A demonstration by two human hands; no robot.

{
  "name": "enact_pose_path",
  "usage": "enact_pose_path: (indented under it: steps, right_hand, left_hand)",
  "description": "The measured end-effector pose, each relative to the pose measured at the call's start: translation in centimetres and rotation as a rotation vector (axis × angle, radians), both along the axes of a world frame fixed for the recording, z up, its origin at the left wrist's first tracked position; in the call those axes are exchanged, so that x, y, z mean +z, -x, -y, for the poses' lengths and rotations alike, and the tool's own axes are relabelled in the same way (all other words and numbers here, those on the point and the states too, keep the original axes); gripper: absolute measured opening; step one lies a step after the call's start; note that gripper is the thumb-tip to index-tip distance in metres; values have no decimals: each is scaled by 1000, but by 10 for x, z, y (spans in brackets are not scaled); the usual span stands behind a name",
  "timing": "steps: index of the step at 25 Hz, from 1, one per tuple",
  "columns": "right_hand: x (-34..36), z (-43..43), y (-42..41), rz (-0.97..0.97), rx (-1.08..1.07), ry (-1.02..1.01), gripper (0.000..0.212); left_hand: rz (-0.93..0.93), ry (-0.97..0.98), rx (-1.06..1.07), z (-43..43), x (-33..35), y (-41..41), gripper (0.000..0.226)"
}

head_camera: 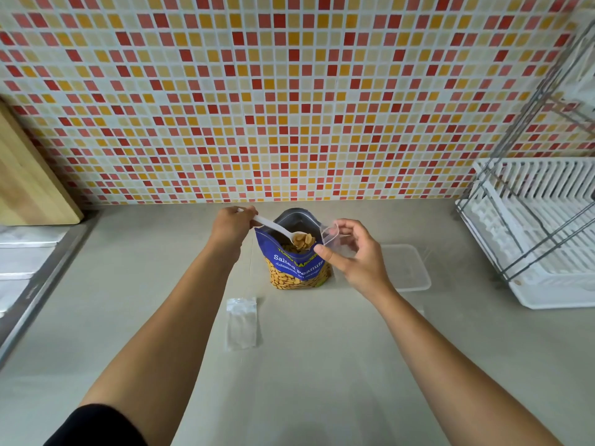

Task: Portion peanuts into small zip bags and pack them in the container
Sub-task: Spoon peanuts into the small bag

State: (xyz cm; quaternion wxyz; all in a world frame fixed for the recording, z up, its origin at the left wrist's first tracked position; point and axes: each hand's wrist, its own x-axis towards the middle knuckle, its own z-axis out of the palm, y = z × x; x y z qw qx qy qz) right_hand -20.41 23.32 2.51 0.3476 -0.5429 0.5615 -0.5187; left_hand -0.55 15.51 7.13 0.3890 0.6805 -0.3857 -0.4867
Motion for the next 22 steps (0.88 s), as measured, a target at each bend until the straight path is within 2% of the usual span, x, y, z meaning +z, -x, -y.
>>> enact_pose_path:
  steps: [4, 11, 15, 18, 22]
  right_hand:
    - [10, 8, 0, -129, -74, 2, 55]
    - [21, 17, -11, -433, -61, 6, 57]
    - [23, 18, -15, -458, -71, -12, 58]
    - [24, 19, -19, -449, -66, -1, 58]
    - [23, 20, -26, -358, -65, -4, 53]
  left_hand:
    - [-35, -44, 39, 2, 7, -12, 28]
    - [-60, -34, 55, 7, 31, -22, 25]
    - [-96, -4, 71, 10, 41, -24, 11]
    - [-79, 37, 21, 8, 51, -16, 15]
    - [69, 181, -99, 6, 64, 0, 16]
